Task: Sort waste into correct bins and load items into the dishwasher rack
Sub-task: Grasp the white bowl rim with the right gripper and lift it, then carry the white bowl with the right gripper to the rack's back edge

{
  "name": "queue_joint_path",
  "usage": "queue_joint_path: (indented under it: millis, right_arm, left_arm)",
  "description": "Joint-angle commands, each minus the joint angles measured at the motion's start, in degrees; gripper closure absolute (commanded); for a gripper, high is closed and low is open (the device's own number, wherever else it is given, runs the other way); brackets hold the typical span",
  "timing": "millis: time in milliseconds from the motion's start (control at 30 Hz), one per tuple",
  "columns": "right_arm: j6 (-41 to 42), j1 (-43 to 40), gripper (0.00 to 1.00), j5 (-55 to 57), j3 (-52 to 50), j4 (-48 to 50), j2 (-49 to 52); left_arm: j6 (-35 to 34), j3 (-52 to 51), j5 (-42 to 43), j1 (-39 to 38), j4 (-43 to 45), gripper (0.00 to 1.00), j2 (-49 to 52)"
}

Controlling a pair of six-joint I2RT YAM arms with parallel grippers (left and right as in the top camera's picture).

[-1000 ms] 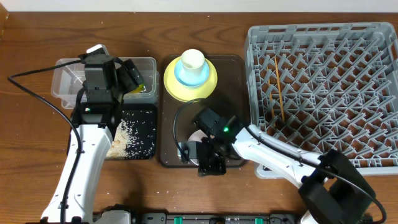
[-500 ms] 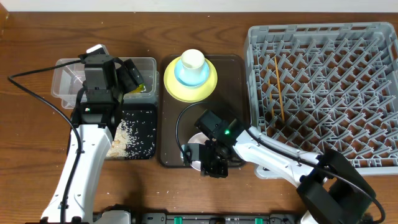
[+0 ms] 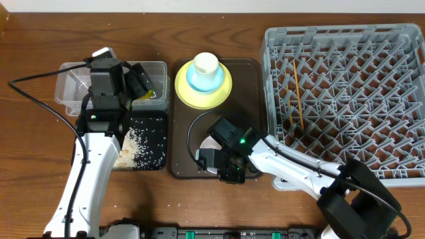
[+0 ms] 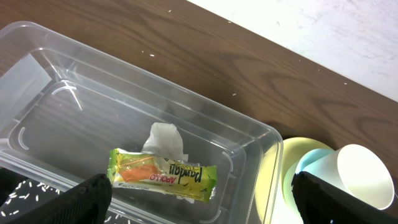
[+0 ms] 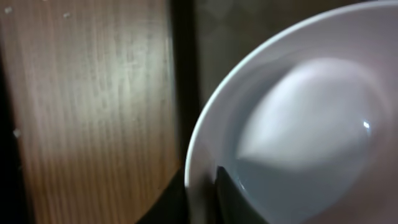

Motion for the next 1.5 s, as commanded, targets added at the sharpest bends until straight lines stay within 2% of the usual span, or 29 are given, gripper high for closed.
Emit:
queue_joint_path:
  millis: [0,133,333,500,833,967,1367,1467]
  right_arm:
    - [2.19,0.55,0.90,2.75,-0.22,1.36,0.44]
    - [3.32,0.55,0.92,3.08,-0.20,2.86,0.37]
    - [10.45,0.37,0.95,6.64,-0.13,7.48,0.37]
    - [11.10,0.26,0.99,9.46,-0.13,8.92,0.37]
    - [11.23,0.24,0.99,9.42,-0.13,9.35,0.37]
    - [15.37,-0.02,0.99,9.18,0.61,9.51,0.37]
    - [28.63,-6.91,0.99,5.29,13.66,2.38,0.26]
    - [30.23,-10.36,0.99,0.50,17.94,1.14,0.26]
  left_arm:
    - [0.57,1.05,-0.70,0.11,-0.11,0.05,-0.24]
    - [0.57,1.05,-0.70,0.11,-0.11,0.05,-0.24]
    - [0.57,1.05,-0.70,0.11,-0.11,0.05,-0.24]
    - [0.57,1.05,-0.70,0.11,-0.11,0.04,-0.24]
    - [0.57,1.05,-0.70,0.11,-0.11,0.05,-0.24]
    - [0.57,1.05,-0.70,0.11,-0.11,0.05,-0.24]
    - [0.57,1.05,-0.70,0.11,-0.11,0.04,-0.24]
    - [0.57,1.05,-0.70,0.11,-0.11,0.05,-0.24]
